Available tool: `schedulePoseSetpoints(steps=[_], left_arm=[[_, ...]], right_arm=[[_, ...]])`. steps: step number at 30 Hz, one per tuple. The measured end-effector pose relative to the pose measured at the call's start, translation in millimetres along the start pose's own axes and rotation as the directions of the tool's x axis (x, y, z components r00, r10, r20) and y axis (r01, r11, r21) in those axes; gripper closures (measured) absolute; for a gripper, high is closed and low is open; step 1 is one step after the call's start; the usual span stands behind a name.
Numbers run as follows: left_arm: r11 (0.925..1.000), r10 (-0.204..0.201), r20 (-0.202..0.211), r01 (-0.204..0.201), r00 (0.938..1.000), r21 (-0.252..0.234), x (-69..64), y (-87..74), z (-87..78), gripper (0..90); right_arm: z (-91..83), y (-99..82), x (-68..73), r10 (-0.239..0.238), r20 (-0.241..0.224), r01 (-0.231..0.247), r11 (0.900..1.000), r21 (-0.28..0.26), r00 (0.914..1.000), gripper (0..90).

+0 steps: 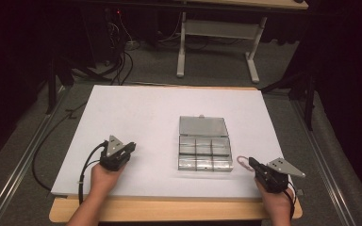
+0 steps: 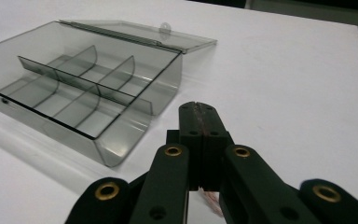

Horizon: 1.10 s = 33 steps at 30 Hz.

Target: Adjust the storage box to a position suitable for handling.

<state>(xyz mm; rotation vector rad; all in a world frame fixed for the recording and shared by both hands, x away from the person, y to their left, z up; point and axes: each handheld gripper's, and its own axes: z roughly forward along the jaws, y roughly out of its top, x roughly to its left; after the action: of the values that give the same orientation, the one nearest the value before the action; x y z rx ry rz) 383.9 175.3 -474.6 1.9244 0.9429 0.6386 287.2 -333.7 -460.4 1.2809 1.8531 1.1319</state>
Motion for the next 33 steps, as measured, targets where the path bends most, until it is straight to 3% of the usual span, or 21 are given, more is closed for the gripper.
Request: schedulePoseSetpoints(steps=[4,9,13,19,21,23,33], left_arm=[[0.9999,-0.012,-0.044,0.012,0.999,0.0,18.0,-10.7,-16.9,83.1],[0.999,0.013,-0.114,-0.008,0.9933,0.044,34.5,-26.0,-29.7,80.4],[0.9986,-0.025,-0.1,0.029,0.9946,0.043,38.2,-31.7,-31.2,74.2],[0.9976,-0.069,-0.018,0.069,0.9974,-0.009,30.5,-20.5,-28.3,60.6],[0.9974,-0.072,0.007,0.072,0.9974,0.001,29.6,-23.9,-22.3,56.0],[0.9946,-0.089,0.016,0.088,0.9959,0.055,31.3,-25.6,-15.4,50.2],[0.9992,-0.028,0.006,0.028,0.9996,0.027,24.9,-26.7,-18.4,41.4]], right_arm=[[-0.8,-3.0,-6.5,0.013,0.018,-0.013,0.9999,0.005,0.9998,90.0],[-3.2,-6.6,-14.3,0.021,0.048,-0.022,0.9997,0.012,0.9986,90.0],[-4.0,-9.6,-19.4,0.032,0.066,-0.033,0.9993,0.02,0.9973,90.0],[-3.9,-13.5,-25.2,0.044,0.09,-0.047,0.9985,0.028,0.995,87.7],[-3.0,-15.0,-26.5,0.05,0.097,-0.053,0.9981,0.033,0.9941,86.3],[-2.3,-16.2,-27.5,0.054,0.101,-0.058,0.9978,0.033,0.9934,84.4],[3.8,-20.0,-19.3,0.041,0.129,-0.05,0.9962,0.071,0.9908,78.8]])
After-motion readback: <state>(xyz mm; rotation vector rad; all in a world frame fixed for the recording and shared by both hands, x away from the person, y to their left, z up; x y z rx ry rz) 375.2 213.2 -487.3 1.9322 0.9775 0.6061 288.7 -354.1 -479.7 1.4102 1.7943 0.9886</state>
